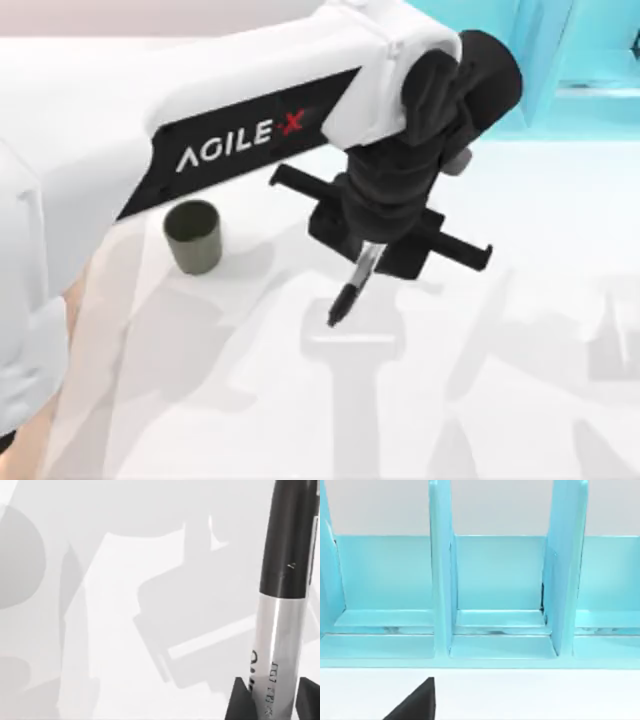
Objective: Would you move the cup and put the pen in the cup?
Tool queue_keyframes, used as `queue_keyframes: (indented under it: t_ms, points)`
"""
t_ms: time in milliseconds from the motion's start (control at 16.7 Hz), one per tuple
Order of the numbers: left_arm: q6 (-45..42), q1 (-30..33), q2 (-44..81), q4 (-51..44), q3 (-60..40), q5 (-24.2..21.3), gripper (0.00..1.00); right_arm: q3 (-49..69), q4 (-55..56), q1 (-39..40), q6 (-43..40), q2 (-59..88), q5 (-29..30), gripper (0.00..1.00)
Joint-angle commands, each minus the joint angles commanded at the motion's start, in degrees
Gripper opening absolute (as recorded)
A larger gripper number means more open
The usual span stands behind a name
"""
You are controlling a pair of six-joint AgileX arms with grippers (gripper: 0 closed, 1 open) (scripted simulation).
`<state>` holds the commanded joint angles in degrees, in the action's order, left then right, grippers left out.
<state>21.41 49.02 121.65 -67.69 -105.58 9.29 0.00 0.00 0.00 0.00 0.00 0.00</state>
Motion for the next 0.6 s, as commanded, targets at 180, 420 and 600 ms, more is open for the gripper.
queue_keyframes:
  t_ms: [180,420,600]
  points:
    - [-1.25,-2.57,-2.32,6.82,2.89,0.04,0.0,0.0,0.0,0.0,0.0,0.0,0.0,1.0]
    - [-3.64,-8.13,-6.76,24.22,10.67,-0.29,0.0,0.0,0.0,0.0,0.0,0.0,0.0,1.0]
    - [-5.95,-12.98,-10.5,41.98,19.53,-0.91,0.0,0.0,0.0,0.0,0.0,0.0,0.0,1.0]
